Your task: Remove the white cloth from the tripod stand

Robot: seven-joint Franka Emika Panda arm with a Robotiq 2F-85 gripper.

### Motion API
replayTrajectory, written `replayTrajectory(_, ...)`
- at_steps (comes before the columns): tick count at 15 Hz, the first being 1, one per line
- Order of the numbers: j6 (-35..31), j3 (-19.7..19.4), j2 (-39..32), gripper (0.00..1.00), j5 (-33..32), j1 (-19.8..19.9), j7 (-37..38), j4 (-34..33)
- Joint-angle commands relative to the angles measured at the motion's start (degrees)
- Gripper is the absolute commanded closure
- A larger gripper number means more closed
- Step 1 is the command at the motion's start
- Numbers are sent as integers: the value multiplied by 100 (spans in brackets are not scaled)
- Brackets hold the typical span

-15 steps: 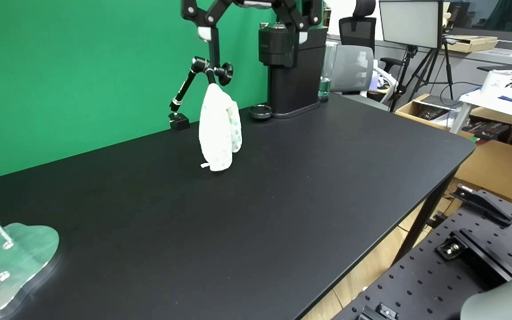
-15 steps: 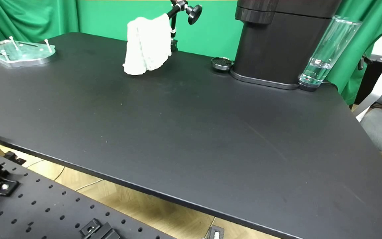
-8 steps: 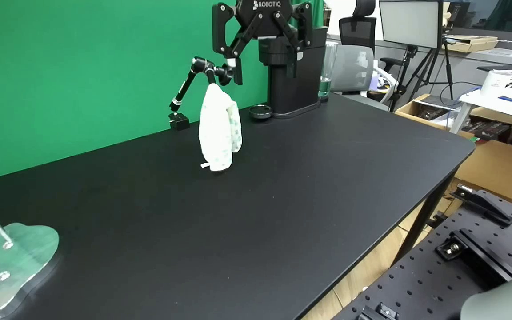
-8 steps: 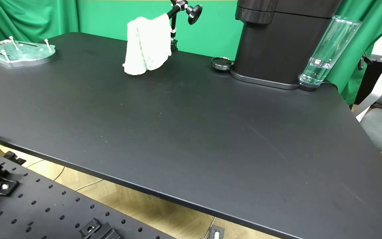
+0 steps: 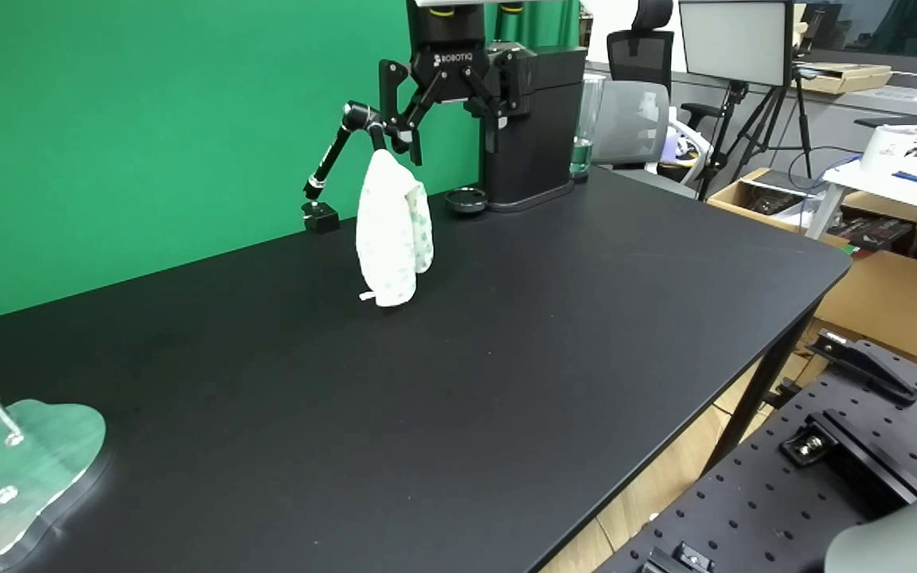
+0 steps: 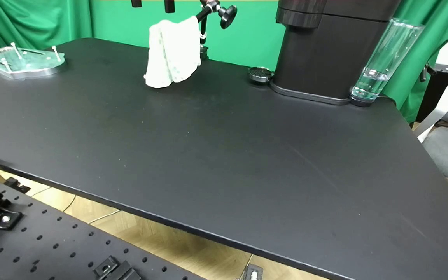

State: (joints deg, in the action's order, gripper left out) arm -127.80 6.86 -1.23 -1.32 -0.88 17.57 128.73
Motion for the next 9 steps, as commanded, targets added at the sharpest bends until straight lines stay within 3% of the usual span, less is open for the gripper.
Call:
replayTrajectory(1, 46, -121, -592, 0, -137, -167, 88, -682)
replayTrajectory(8, 120, -169, -1183, 2, -16, -400, -28, -1253)
replayTrajectory(9, 127, -172, -1228, 26, -1, -421, -41, -1285)
